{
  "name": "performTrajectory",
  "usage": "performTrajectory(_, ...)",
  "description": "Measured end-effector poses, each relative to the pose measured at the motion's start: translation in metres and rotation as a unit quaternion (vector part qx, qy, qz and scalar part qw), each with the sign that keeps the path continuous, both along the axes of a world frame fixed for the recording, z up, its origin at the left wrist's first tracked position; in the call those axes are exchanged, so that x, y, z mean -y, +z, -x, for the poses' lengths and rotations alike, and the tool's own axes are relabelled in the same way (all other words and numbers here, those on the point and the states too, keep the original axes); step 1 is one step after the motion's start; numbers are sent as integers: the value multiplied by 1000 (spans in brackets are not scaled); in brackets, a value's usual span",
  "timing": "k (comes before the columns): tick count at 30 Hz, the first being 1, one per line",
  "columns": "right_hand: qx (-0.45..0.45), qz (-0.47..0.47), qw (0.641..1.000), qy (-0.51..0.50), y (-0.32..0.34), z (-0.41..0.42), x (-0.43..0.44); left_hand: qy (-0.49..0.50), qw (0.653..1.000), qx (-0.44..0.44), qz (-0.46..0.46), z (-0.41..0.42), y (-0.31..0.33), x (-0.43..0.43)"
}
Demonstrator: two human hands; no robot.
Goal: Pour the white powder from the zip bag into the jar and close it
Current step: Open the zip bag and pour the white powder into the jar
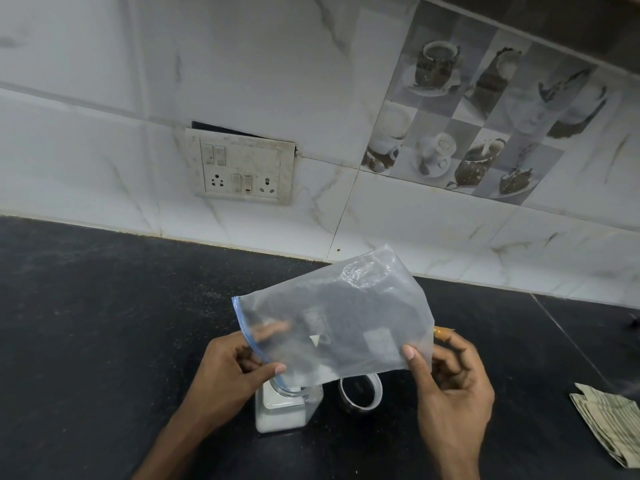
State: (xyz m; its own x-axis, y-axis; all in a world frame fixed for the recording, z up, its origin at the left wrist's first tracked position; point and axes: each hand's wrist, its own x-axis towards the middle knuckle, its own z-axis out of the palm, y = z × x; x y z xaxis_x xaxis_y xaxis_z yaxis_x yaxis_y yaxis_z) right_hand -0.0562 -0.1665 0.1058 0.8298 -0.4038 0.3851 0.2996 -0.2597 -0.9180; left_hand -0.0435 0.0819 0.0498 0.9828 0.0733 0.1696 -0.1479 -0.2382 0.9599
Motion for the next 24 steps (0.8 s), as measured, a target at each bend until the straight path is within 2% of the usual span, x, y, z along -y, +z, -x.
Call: performTrajectory(24, 8, -7, 1000, -4, 2, -1, -4, 3, 1000, -11, 18, 4, 7, 3)
